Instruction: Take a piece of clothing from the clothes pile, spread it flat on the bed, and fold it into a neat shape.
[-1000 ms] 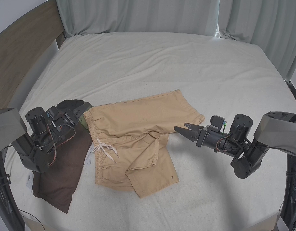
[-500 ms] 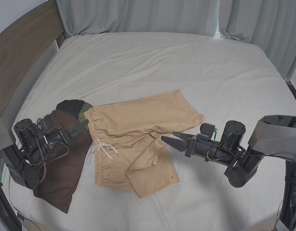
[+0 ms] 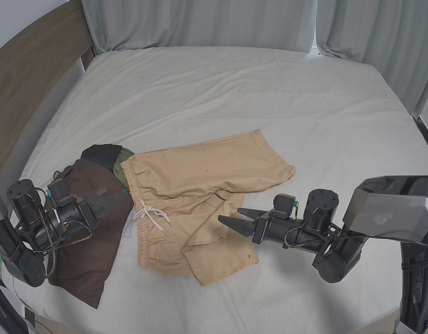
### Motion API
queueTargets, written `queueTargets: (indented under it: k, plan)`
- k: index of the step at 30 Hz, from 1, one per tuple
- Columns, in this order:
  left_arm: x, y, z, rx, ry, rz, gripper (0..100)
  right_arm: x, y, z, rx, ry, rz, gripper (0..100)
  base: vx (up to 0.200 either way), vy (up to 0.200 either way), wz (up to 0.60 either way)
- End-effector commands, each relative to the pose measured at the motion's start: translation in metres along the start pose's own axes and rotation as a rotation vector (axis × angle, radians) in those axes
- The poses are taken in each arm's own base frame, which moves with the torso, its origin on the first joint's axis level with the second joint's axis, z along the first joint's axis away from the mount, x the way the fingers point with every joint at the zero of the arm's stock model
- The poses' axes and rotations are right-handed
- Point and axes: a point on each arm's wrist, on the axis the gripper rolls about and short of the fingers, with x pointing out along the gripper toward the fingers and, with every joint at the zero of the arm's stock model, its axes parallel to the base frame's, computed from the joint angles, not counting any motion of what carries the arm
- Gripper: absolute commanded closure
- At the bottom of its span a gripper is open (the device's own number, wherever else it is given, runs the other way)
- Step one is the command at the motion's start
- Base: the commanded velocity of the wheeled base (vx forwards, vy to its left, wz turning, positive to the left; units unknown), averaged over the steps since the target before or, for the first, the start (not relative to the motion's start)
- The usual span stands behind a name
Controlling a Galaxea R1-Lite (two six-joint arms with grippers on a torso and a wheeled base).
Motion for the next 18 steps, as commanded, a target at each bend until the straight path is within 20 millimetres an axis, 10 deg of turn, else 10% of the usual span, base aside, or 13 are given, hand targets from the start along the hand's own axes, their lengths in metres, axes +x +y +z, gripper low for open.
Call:
queueTargets:
  k: [1, 18]
  plan:
    - [-0.001, 0.002, -0.01, 0.057, 0.04, 0.011, 0, 0.007, -0.008, -0.019, 0.019, 0.029, -0.037, 0, 0.0, 0.0, 0.0]
    - [0.004, 0.008, -0.018, 0.112, 0.066, 0.012, 0, 0.027, -0.023, -0.045, 0.057, 0.061, -0.17, 0, 0.0, 0.0, 0.0]
